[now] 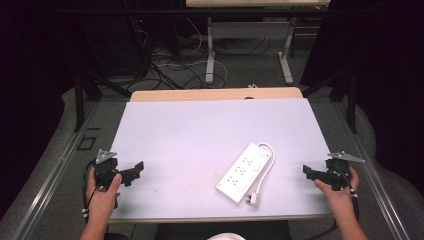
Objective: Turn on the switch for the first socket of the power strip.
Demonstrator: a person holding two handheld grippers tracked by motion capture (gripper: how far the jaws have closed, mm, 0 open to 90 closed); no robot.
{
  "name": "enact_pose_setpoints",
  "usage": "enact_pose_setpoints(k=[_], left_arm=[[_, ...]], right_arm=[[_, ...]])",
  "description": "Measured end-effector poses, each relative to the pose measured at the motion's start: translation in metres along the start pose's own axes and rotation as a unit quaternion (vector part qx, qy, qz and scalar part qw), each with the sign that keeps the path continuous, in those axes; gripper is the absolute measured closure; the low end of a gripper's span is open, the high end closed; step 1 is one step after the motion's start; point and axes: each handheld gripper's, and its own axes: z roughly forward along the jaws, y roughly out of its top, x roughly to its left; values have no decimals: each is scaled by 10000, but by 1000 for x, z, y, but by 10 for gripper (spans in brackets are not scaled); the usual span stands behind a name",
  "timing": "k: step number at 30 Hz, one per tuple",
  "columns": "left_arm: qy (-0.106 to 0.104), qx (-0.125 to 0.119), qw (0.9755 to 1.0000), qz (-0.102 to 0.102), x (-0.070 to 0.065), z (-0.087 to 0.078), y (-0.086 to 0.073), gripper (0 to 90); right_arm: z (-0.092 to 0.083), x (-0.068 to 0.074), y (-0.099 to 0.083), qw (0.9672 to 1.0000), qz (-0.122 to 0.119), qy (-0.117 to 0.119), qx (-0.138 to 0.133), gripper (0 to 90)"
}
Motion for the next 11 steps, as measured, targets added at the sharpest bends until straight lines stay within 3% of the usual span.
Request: enact_pose_setpoints(k=[11], left_arm=[[25, 21, 10000, 18, 1, 0, 0, 8]], right_arm=[[0, 0, 0, 10000, -2, 9, 12, 22]])
